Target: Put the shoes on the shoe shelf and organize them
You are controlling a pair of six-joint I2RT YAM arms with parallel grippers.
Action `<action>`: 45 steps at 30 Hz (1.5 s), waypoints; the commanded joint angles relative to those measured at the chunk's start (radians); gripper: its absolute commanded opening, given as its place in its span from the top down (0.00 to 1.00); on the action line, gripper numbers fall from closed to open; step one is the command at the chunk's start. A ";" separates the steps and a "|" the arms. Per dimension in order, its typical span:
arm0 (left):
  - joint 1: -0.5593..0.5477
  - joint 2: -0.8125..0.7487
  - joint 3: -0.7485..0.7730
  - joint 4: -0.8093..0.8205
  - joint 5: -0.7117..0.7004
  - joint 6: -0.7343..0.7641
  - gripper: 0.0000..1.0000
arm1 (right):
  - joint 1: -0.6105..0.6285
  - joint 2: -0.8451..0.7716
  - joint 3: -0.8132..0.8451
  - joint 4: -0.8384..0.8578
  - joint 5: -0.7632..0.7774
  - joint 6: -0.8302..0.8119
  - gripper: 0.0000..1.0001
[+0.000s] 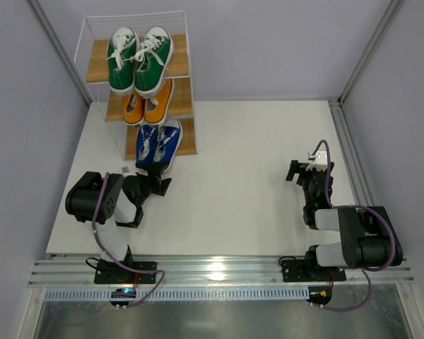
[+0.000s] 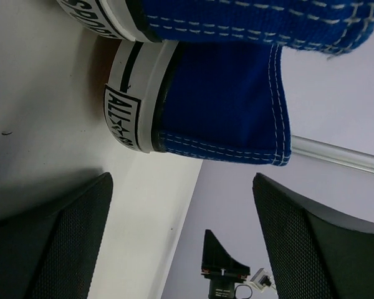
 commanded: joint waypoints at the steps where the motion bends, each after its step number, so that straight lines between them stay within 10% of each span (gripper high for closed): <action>1: 0.011 0.016 0.004 0.267 0.005 -0.037 0.10 | -0.002 -0.003 0.015 0.075 -0.009 0.003 0.03; 5: 0.011 0.007 0.045 0.267 0.025 -0.037 0.19 | -0.002 -0.003 0.017 0.077 -0.010 0.003 0.03; 12: 0.018 -0.018 0.028 0.244 0.034 -0.017 1.00 | -0.002 -0.001 0.015 0.077 -0.009 0.003 0.03; 45: 0.031 0.068 0.317 0.178 0.143 -0.041 1.00 | -0.004 -0.003 0.017 0.077 -0.010 0.003 0.03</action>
